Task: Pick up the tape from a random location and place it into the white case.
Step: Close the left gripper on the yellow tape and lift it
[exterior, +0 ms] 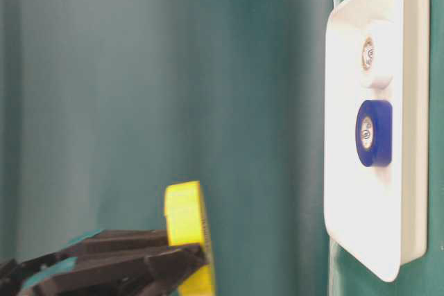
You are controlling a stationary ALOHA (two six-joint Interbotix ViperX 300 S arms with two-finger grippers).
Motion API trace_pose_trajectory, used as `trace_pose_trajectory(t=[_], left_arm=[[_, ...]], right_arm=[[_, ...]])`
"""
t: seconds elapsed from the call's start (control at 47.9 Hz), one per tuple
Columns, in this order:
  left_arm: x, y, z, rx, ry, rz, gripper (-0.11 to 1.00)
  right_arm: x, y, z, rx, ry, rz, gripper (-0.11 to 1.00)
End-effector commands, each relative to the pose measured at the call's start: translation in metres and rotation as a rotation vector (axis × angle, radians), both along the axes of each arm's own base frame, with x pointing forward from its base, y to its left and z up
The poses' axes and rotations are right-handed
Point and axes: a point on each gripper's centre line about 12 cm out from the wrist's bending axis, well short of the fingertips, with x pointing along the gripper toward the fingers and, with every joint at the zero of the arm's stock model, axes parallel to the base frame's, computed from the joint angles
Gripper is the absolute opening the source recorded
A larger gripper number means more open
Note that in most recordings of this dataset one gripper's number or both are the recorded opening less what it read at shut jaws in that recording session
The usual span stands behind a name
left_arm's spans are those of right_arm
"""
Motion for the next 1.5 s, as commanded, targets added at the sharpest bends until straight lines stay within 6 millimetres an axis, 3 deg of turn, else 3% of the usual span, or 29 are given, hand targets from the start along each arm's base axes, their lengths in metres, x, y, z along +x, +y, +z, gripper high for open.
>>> trace_pose_trajectory(t=[0.0,0.146,1.254,1.484], left_arm=[[-0.003,0.0,0.024,0.001,-0.054,-0.005,0.24],[-0.004,0.0,0.03,0.001,-0.062,-0.006,0.24],[-0.009,0.0,0.027,0.002,-0.054,-0.005,0.24],[-0.007,0.013,0.026,0.005,-0.05,0.031,0.24]], right_arm=[[0.003,0.0,0.005,-0.004,-0.009,0.003,0.82],[0.003,0.0,0.005,-0.004,-0.012,0.003,0.82],[0.002,0.0,0.005,-0.005,-0.007,0.003,0.82],[0.002,0.0,0.004,-0.004,-0.001,0.003,0.82]])
